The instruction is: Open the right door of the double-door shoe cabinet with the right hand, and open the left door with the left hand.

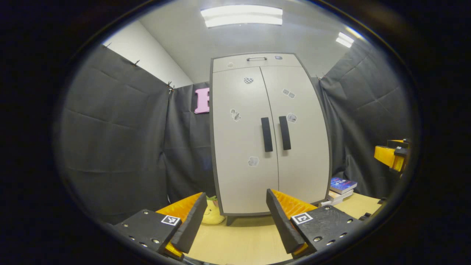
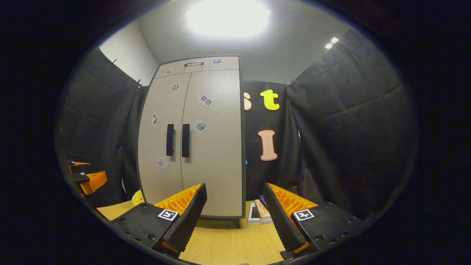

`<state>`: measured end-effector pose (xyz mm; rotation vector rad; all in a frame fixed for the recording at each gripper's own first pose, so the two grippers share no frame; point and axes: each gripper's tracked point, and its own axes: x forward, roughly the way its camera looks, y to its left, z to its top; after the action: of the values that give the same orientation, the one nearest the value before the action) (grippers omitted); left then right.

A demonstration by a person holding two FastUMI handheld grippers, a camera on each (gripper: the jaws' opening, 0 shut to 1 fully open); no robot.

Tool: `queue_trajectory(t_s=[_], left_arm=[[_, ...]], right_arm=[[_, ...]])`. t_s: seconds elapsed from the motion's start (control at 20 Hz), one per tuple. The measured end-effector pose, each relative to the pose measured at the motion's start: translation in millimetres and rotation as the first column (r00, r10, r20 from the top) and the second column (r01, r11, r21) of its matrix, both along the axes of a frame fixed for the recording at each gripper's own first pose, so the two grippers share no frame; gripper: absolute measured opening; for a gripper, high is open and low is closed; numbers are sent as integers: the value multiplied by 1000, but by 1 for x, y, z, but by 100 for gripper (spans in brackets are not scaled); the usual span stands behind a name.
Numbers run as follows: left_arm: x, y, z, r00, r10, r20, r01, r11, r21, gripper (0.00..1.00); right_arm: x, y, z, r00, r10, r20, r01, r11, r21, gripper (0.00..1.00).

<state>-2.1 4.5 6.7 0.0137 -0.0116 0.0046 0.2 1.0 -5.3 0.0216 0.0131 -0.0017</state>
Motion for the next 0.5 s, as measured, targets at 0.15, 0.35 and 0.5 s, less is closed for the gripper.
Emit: queue_trajectory(t_s=[0.15,0.35,0.5], left_arm=[[-1,1,0,1000,2,-1,-2,1000,-2,93],[-3,6,0,1000,13,0,-13,1000,3,93],[-2,11,-1,1000,23,-3,-23,1000,4,93]], right_arm=[[2,2,0,1000,4,-1,-4,1000,-2,97],[5,5,0,1000,12,-6,-12,1000,8,97],[11,8,1,1000,19,-4,-19,1000,5,97]])
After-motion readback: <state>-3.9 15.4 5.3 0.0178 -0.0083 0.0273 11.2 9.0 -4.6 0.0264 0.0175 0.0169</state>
